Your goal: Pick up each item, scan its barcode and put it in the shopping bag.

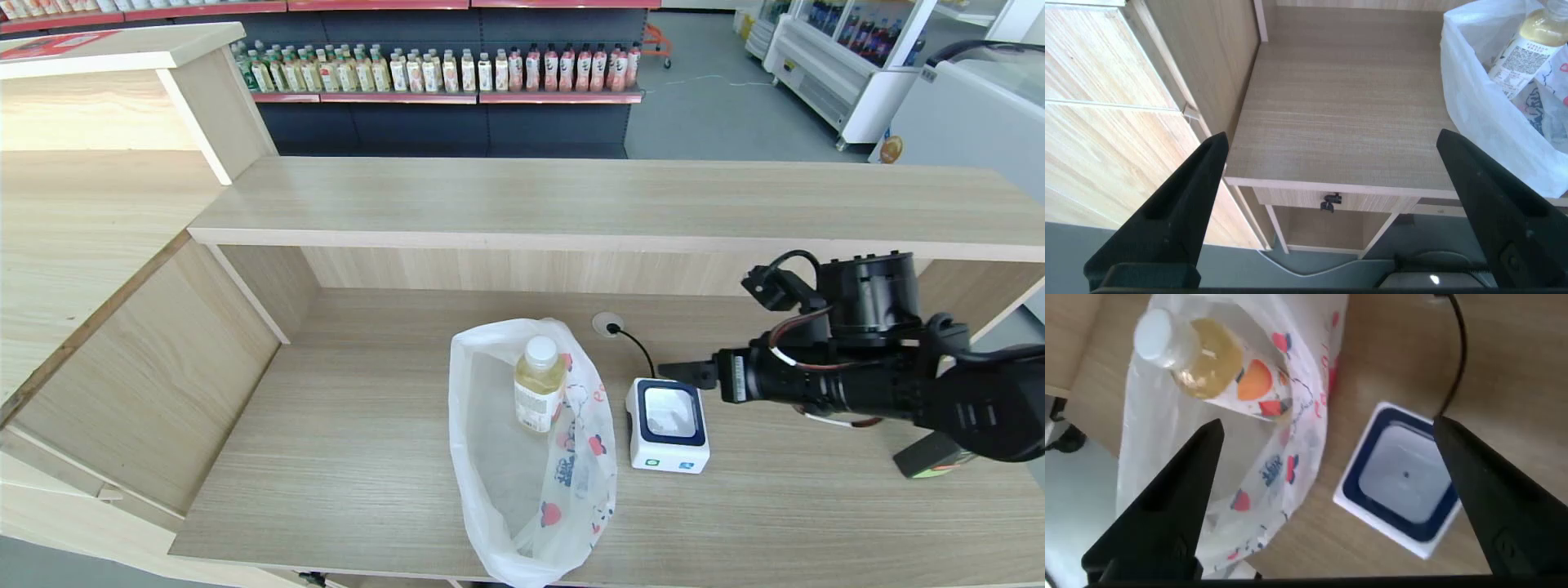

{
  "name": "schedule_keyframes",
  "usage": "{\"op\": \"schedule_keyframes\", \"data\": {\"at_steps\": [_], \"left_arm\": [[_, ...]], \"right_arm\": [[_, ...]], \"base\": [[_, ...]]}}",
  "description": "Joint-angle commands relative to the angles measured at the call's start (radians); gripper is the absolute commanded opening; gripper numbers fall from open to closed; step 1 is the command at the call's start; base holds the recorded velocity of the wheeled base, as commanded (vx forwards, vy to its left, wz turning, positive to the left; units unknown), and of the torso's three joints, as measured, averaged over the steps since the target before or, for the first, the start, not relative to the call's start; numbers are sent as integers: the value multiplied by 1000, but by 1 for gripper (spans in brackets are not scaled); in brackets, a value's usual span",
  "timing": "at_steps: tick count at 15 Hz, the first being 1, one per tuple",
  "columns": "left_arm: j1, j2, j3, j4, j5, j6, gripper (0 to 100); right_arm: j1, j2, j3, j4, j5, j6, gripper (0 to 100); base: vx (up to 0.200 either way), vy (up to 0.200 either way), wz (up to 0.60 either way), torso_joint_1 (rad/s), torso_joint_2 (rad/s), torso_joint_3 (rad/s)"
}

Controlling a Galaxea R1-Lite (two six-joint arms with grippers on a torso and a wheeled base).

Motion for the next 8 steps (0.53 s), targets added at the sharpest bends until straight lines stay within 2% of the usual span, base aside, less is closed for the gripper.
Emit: {"op": "schedule_keyframes", "data": {"at_steps": [1, 2, 3, 6, 8], "left_arm": [[0, 0, 1, 0, 0, 0, 100], [0, 0, 1, 0, 0, 0, 100], [0, 0, 0, 0, 0, 0, 100], [0, 0, 0, 0, 0, 0, 100], [0, 0, 0, 0, 0, -2, 100]], "right_arm": [[-159, -281, -34, 358, -192, 3, 100], [-199, -332, -38, 454, -203, 4, 100], [-245, -366, -26, 490, -203, 4, 100], [-301, -416, 5, 496, -203, -2, 100], [-303, -430, 28, 496, -203, -2, 100]], "base": [[0, 0, 0, 0, 0, 0], [0, 0, 0, 0, 0, 0], [0, 0, 0, 0, 0, 0], [0, 0, 0, 0, 0, 0], [0, 0, 0, 0, 0, 0]]}}
